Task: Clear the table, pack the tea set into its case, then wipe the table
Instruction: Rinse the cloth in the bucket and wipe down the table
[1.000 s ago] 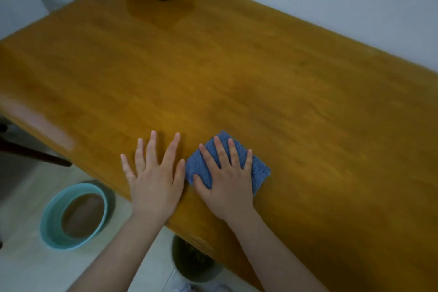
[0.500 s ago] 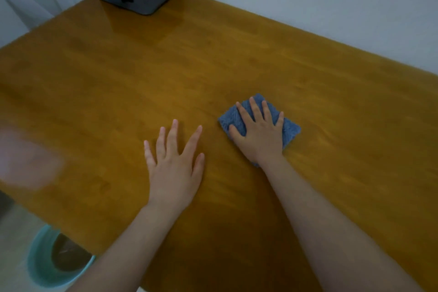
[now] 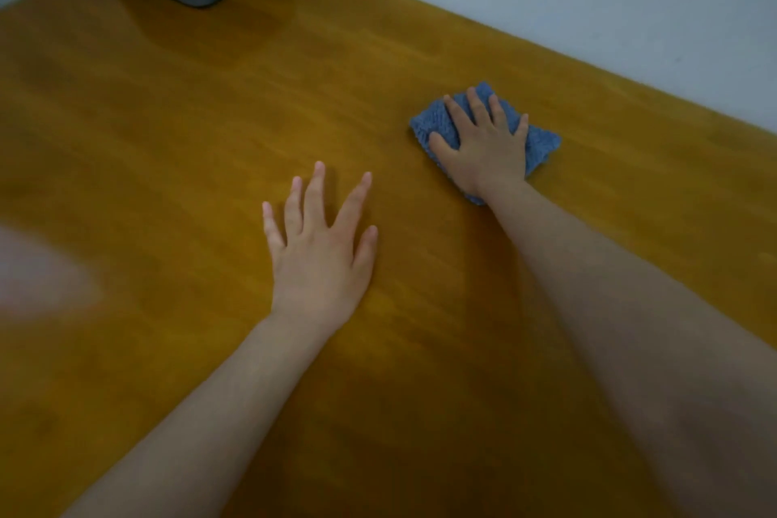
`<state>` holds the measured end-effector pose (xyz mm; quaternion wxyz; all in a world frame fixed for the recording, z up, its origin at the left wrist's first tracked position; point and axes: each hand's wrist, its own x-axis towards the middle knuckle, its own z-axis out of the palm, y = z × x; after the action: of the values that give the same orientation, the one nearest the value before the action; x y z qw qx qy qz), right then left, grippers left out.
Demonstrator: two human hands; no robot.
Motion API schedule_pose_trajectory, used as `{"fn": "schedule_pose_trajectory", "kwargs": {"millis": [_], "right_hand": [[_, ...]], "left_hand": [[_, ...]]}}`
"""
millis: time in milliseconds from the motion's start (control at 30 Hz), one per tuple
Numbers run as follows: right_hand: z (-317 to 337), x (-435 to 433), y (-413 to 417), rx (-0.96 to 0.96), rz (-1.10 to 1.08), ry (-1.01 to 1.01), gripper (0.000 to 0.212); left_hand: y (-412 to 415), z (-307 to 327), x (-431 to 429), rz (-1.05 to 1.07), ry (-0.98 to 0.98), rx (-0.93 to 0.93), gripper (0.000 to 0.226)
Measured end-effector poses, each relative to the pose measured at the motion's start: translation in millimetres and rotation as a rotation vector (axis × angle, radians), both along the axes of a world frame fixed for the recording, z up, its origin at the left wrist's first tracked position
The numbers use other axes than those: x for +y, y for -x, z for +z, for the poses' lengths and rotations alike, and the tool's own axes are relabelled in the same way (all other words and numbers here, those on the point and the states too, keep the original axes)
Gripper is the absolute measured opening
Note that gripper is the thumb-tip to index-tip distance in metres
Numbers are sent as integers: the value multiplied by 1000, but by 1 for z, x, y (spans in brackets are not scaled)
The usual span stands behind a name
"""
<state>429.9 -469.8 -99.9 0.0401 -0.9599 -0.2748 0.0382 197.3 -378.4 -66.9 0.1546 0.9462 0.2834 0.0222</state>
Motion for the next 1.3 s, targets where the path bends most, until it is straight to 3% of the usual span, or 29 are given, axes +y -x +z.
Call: {"fn": "schedule_pose_trajectory", "kwargs": {"millis": [500,667,1000,1300], "right_hand": [[3,-1,-145,-23,55,-45,61],[1,-14,-157,-27,133,-93,59],[3,-76,-158,-31,72,-119,57],[6,-111,-133,-30,5,-67,57]], "left_hand": [[-98,-8,-33,-59,-43,-37,56],[-105,1,-31,-21,-7,-35,55],[-85,0,-68,-135,-45,8,55],[-38,3,-76,-76,-4,40,56]]}}
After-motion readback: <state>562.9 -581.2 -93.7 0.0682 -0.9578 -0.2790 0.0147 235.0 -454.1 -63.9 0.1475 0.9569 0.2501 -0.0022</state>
